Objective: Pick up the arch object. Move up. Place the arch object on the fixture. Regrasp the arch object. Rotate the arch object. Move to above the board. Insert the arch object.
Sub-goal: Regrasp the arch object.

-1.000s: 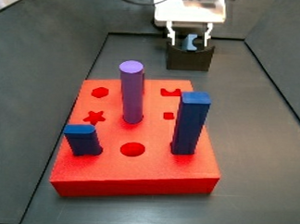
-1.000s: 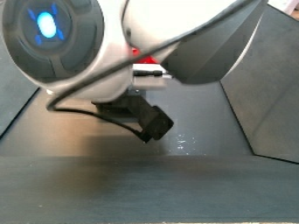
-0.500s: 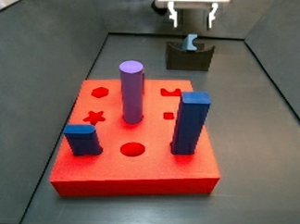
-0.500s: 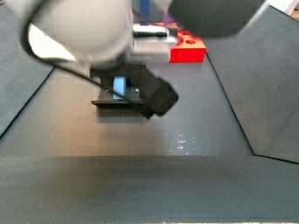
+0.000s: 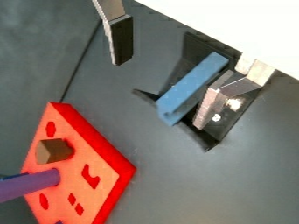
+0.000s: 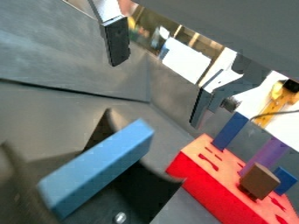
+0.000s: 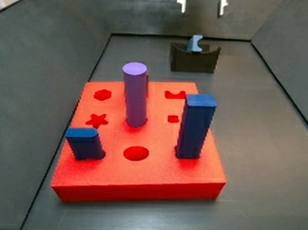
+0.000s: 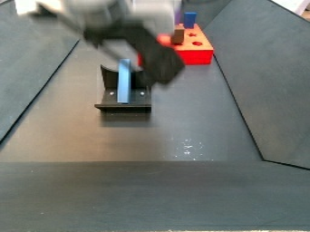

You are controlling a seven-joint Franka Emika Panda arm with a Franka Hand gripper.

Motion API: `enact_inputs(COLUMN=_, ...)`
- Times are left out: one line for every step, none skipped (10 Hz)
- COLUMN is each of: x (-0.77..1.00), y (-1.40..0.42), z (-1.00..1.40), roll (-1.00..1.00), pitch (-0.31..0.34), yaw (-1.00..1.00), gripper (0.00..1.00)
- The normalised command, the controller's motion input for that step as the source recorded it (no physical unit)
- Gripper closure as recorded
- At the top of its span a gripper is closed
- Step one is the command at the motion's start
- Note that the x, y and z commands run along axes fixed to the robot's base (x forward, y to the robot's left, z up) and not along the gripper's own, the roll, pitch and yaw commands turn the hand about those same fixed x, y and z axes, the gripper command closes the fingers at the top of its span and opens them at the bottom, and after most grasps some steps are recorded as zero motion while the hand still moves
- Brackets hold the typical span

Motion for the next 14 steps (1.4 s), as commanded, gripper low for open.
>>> enact_inputs(x=-0.12, y=-1.0, z=0.91, roll=1.0, pitch=0.064, yaw=0.02, gripper=0.0)
enact_inputs(x=-0.1, y=-0.85, z=0.7, roll=1.0, pitch=0.059, yaw=0.02, gripper=0.0)
enact_inputs(x=-0.07, y=-0.69, z=0.5, roll=1.0, pitch=0.058, yaw=0.02, gripper=0.0)
enact_inputs(x=-0.05, y=-0.5, z=0.27, roll=1.0, pitch=0.056, yaw=0.02, gripper=0.0)
enact_inputs(x=-0.04, y=-0.32, z=0.07, roll=1.0, pitch=0.052, yaw=0.02, gripper=0.0)
enact_inputs(x=-0.02, y=-0.13, z=0.02, roll=1.0, pitch=0.05, yaw=0.02, gripper=0.0)
enact_inputs(x=-0.03, y=-0.02, z=0.05, roll=1.0, pitch=0.051, yaw=0.02, gripper=0.0)
enact_inputs(x=-0.03, y=-0.04, z=0.03, roll=1.0, pitch=0.046, yaw=0.02, gripper=0.0)
enact_inputs(x=-0.03, y=-0.04, z=0.01, roll=1.0, pitch=0.041, yaw=0.02, gripper=0.0)
enact_inputs(x=-0.03, y=-0.03, z=0.02, roll=1.0, pitch=0.036, yaw=0.02, gripper=0.0)
enact_inputs(x=-0.03, y=-0.03, z=0.02, roll=1.0, pitch=0.031, yaw=0.02, gripper=0.0)
enact_inputs(x=-0.03, y=-0.02, z=0.02, roll=1.0, pitch=0.025, yaw=0.02, gripper=0.0)
enact_inputs(x=-0.02, y=-0.02, z=0.02, roll=1.0, pitch=0.021, yaw=0.02, gripper=0.0)
enact_inputs(x=-0.01, y=-0.02, z=0.01, roll=1.0, pitch=0.017, yaw=0.02, gripper=0.0)
